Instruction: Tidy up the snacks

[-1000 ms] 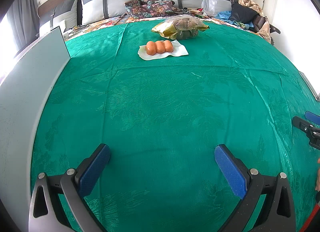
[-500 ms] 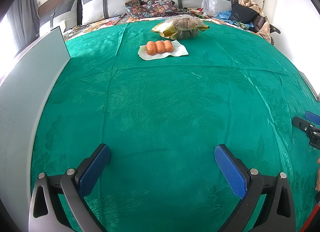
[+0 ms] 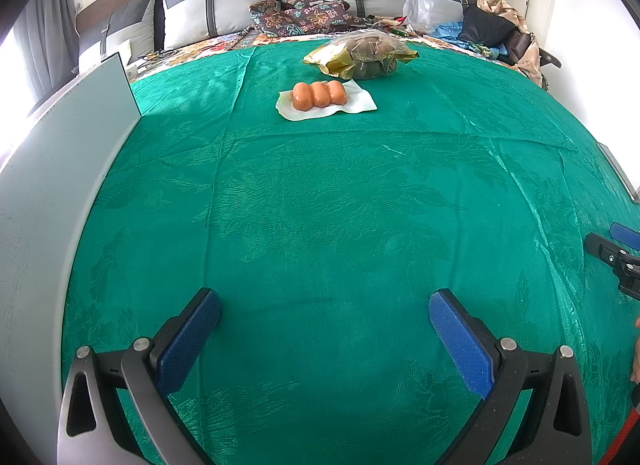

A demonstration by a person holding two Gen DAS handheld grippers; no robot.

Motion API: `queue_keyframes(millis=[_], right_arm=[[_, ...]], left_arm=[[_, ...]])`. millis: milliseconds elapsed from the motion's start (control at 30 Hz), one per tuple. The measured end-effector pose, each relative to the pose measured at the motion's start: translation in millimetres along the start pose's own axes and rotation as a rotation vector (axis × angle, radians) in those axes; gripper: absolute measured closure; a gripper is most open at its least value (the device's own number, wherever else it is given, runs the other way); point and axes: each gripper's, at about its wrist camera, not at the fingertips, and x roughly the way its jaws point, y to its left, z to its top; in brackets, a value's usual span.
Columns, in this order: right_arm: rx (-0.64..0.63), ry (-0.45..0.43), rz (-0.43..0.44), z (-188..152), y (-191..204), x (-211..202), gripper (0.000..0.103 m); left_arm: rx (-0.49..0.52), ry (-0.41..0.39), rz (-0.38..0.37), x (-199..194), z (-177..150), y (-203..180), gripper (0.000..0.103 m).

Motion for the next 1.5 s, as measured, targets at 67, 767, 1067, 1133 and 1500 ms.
queue_keyframes(millis=[67, 767, 1067, 1133, 1500], right_arm=[[0.0, 0.0, 0.0, -0.1, -0.1, 0.0, 0.014], [0.001, 0.0, 0.001, -0.5, 0.1, 0.1, 0.014], [0.001, 0.0, 0.002, -0.6, 0.3, 0.1, 0.013], [0.002, 0.0, 0.002, -0.8, 0.8, 0.2, 0.014], [0.002, 0.0, 0.002, -0.9, 0.9, -0.3, 0.014]], left_arm=[[0.0, 0.001, -0.002, -0.1, 0.0, 0.3, 0.0], [0.242, 0.212, -0.125, 99.9, 198.3, 4.3, 0.0], [0.137, 0.243, -0.077, 120.5, 197.1, 6.7, 0.032], [0.124, 0.242, -0.085, 110.6, 186.7, 9.9, 0.034], [-0.055, 0.22, 0.025, 7.4, 48.6, 64.2, 0.03]])
